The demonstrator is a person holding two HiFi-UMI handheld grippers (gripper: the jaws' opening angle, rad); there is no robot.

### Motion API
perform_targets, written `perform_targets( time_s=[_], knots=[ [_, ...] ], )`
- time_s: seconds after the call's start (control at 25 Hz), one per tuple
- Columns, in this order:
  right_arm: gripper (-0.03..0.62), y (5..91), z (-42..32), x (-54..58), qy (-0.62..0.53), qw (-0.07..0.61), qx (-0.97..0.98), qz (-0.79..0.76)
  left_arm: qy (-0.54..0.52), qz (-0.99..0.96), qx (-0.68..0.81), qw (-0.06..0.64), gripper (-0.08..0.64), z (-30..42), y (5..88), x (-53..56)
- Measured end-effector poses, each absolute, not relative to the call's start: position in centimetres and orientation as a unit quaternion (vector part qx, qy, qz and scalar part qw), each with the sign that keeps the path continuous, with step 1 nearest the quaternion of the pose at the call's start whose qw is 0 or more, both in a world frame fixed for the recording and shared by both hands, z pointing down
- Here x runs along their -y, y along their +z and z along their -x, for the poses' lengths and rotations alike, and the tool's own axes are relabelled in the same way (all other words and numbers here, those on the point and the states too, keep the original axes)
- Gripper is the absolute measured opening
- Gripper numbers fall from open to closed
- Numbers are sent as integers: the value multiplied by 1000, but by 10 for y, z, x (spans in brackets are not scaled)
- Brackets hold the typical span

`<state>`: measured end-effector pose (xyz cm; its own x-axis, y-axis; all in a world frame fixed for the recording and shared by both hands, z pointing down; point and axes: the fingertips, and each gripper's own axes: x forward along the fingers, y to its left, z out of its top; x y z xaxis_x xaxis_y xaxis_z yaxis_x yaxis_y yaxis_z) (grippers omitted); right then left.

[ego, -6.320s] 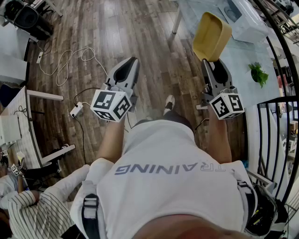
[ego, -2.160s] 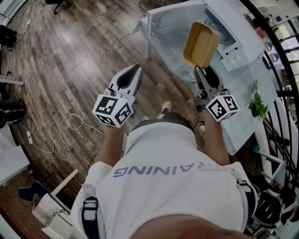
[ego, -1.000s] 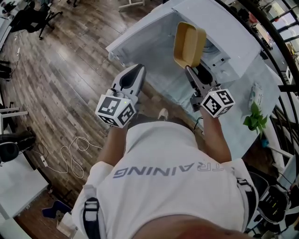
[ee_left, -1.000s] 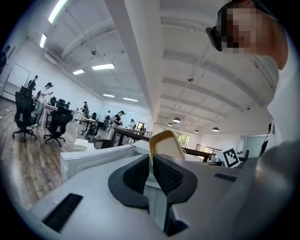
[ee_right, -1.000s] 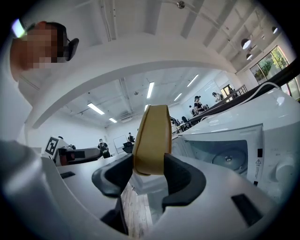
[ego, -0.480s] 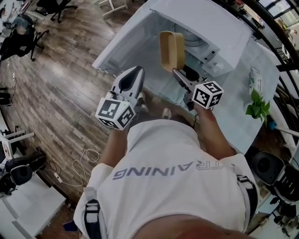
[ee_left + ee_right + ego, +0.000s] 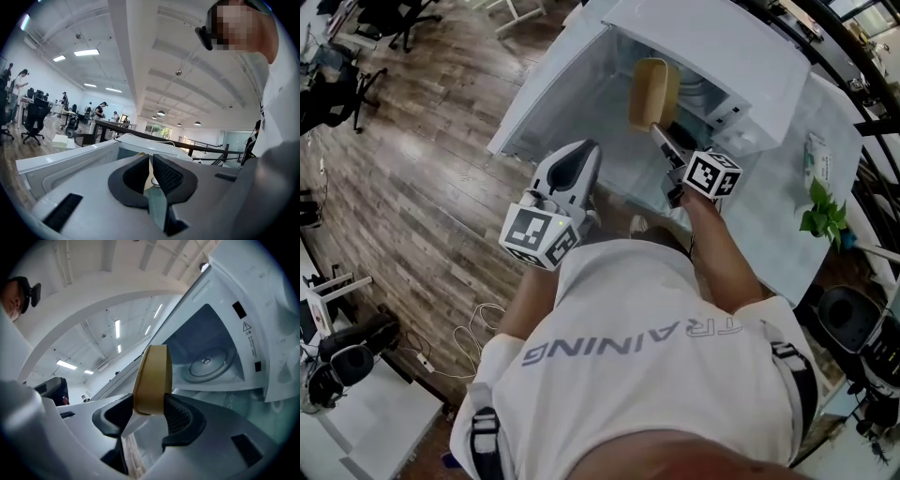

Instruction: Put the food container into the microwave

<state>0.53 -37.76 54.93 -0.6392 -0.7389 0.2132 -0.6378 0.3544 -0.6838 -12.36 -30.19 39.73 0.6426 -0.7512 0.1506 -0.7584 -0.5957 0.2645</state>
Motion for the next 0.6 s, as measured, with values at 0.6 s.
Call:
perform_targets(
  time_s=[0.6],
  knots=[
    [219,577,-9,456,-372,79,-790,481,35,-899,397,182,54,127,419,321]
  ],
)
